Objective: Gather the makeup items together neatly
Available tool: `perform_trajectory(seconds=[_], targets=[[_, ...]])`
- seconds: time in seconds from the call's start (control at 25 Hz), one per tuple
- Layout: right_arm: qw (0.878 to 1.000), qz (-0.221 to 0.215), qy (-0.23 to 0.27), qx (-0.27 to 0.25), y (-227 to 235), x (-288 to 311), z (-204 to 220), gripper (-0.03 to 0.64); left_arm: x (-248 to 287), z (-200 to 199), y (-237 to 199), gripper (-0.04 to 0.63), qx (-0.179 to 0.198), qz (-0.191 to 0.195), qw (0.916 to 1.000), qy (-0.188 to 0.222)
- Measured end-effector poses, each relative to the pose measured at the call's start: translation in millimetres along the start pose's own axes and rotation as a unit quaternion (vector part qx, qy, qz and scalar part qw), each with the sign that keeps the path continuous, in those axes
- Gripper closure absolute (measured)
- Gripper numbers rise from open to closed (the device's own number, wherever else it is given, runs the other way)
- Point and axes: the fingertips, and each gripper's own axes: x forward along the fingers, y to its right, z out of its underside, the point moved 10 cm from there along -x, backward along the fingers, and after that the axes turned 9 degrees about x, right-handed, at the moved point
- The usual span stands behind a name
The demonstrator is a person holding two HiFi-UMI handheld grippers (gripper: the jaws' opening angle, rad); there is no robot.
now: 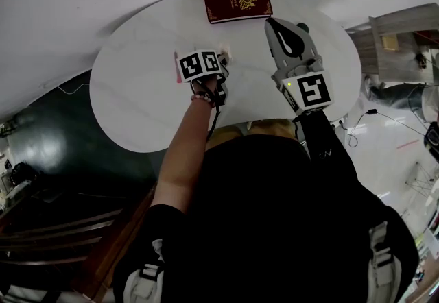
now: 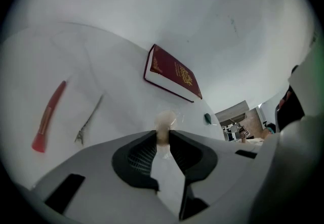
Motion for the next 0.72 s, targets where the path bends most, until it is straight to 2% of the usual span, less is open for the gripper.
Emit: perform_trajectory(seconds=[0.12,0.36,0.72], targets=[[1.000,0.004,0.002,0.011,5.2,-2.5,0.9,0.612,3.0,-1.0,0.5,0.506,-0.013,-0.001,0.9999,-0.006],[1.000,0.001,0.002,0.008,9.0,-4.5,2.0,0.612,6.4,-0.5,1.2,0.477,-0.008,-0.017,0.9998,-0.005],[1.000,-0.009,0.001,0.007,6.5,-4.0,1.2,0.612,0.0,0.1,4.5,0.476,0.001,-0.013,0.9999,0.007]])
